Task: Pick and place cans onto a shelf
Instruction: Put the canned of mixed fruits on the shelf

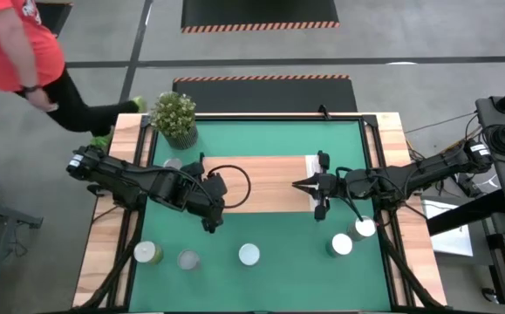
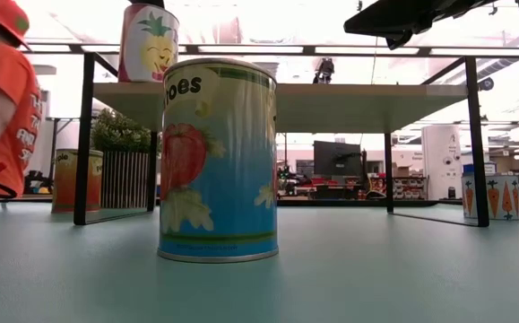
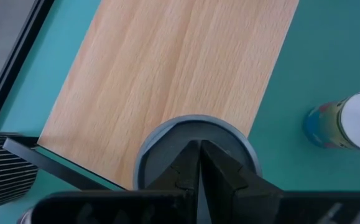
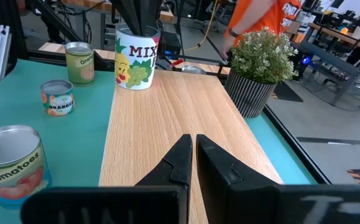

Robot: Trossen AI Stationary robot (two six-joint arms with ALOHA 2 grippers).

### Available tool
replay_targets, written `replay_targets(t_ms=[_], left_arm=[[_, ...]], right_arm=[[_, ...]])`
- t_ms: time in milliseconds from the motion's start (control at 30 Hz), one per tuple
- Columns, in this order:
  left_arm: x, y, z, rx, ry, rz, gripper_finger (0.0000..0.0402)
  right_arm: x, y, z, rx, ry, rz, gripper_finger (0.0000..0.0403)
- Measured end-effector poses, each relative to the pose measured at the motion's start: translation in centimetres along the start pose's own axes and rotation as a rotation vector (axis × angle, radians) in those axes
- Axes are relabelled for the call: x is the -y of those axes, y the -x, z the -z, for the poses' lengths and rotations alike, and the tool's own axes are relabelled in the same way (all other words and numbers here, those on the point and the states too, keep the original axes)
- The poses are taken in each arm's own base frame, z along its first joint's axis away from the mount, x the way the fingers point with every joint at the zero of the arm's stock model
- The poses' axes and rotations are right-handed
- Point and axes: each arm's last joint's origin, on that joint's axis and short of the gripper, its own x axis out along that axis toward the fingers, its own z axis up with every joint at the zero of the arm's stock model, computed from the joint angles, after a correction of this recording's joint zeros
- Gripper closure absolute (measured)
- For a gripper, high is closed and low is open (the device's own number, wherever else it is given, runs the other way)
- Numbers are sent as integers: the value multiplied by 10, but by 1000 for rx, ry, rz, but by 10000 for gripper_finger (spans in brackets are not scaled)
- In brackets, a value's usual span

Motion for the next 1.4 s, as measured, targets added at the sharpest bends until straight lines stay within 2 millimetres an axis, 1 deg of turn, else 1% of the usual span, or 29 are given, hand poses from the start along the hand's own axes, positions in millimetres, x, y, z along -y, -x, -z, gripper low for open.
replay_targets(t_ms=[200, 333, 533, 733, 933, 1033, 1400], left_arm=[[3, 2, 1, 11, -8, 5, 402], [8, 6, 5, 43, -29, -3, 402], [19, 28, 7, 139, -81, 11, 402], [37, 42, 19, 178, -183, 60, 402], [54, 43, 32, 178, -246, 74, 402], [60, 41, 35, 172, -262, 73, 402], [65, 36, 36, 159, -264, 63, 402]], right_arm=[[0, 0, 0, 0, 0, 0, 390], [0, 0, 0, 0, 0, 0, 390], [0, 0, 0, 0, 0, 0, 390], [0, 0, 0, 1, 0, 0, 390], [0, 0, 0, 1, -2, 0, 390], [0, 0, 0, 1, -3, 0, 390], [0, 0, 0, 2, -4, 0, 390]])
